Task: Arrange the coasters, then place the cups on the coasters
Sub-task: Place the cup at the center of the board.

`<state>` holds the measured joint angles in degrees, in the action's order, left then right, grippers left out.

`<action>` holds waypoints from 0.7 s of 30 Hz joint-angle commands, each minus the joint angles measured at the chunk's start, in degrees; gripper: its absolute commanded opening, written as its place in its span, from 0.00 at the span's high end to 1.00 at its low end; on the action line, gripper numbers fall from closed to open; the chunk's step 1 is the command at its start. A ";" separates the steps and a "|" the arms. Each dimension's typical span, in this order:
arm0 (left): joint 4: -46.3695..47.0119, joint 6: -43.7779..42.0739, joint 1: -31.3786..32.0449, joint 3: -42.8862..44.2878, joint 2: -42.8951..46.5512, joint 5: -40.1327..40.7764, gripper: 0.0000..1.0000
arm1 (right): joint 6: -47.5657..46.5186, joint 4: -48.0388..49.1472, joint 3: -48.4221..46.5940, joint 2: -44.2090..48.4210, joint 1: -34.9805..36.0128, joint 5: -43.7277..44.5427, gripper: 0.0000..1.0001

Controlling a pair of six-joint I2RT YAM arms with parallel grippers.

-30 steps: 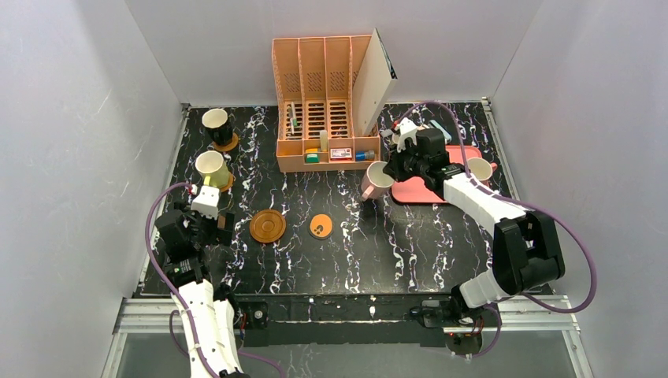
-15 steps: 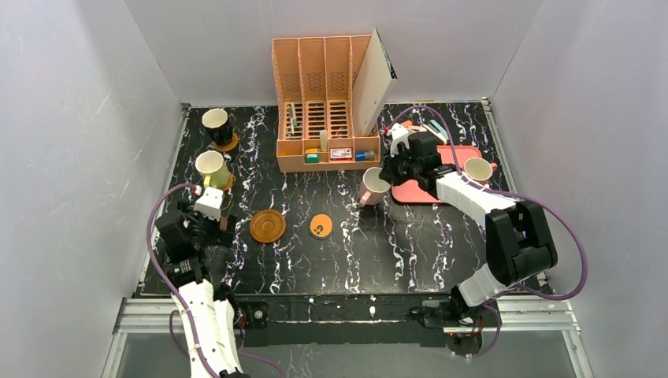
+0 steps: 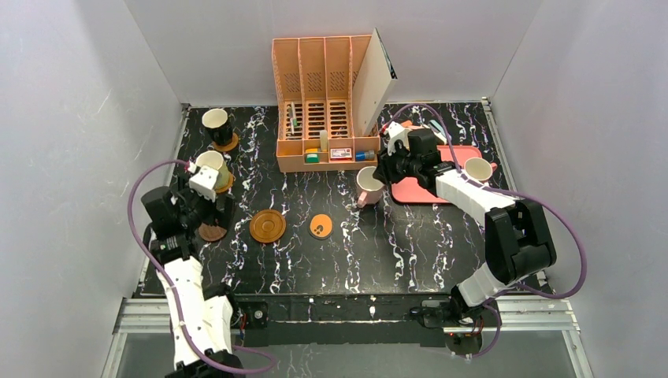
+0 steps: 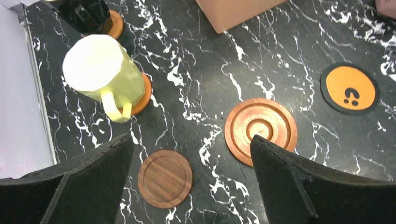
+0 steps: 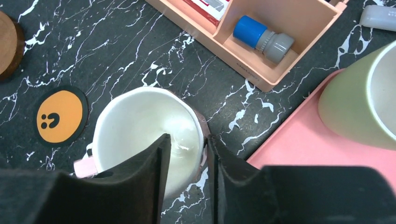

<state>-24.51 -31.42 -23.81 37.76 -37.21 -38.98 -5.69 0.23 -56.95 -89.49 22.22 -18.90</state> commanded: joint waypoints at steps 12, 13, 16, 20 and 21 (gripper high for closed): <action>12.12 11.12 35.60 7.04 -20.41 33.00 0.02 | -3.15 1.18 -1.76 3.43 -0.42 -2.80 0.02; 12.96 11.01 37.87 7.58 -21.86 34.31 0.02 | -3.18 1.17 -1.78 3.56 -0.73 -3.30 0.02; 14.06 10.06 44.47 10.41 -26.05 34.80 0.02 | -3.17 0.74 -1.99 4.20 -2.29 -5.48 0.02; 15.45 8.73 53.93 12.62 -28.21 32.66 0.02 | -2.77 1.81 -1.05 6.94 -5.07 -7.70 0.02; 16.21 8.48 56.91 12.72 -28.65 33.97 0.02 | -2.36 2.27 -0.65 7.91 -5.97 -7.98 0.02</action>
<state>-11.62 -21.69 24.84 47.40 -65.84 -6.98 -7.99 0.03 -56.97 -86.43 19.03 -23.77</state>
